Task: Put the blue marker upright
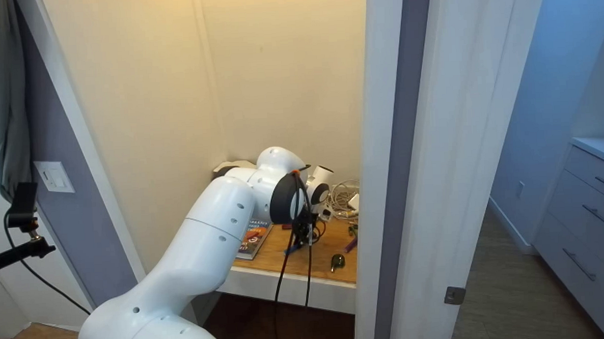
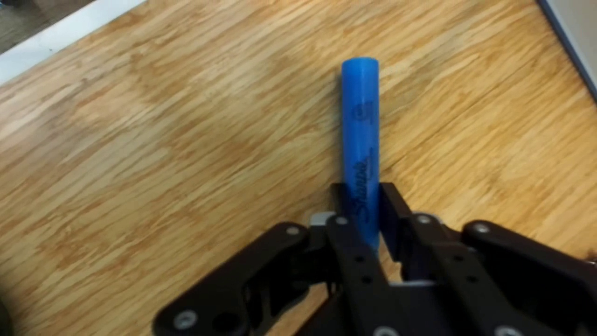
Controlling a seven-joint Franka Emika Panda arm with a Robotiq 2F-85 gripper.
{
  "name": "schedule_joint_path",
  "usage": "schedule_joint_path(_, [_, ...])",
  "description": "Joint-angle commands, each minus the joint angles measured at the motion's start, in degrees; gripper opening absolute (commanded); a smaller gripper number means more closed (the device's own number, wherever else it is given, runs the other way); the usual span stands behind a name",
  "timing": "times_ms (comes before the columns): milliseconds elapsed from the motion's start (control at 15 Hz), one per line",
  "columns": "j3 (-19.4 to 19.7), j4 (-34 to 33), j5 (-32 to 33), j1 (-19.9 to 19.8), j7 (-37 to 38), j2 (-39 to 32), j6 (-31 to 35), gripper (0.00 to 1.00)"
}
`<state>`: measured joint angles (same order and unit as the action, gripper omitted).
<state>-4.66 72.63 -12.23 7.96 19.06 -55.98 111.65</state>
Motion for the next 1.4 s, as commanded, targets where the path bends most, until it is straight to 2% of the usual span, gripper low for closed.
schedule_joint_path(0, [-0.76, -0.33, -1.85, -0.41, -0.03, -0.33, -0.34, 0.05])
schedule_joint_path(333, [-1.02, 3.18, -3.49, -0.88, -0.56, 2.98, 1.77, 0.05])
schedule_joint_path(600, [-1.54, 6.09, -3.19, -1.38, -5.21, 6.07, 5.06, 0.05])
schedule_joint_path(933, [-2.32, 9.82, -2.03, -1.42, -12.58, 8.98, 9.8, 0.05])
schedule_joint_path(1333, [-4.83, 14.78, -1.48, -2.66, -25.86, 10.91, 16.25, 0.05])
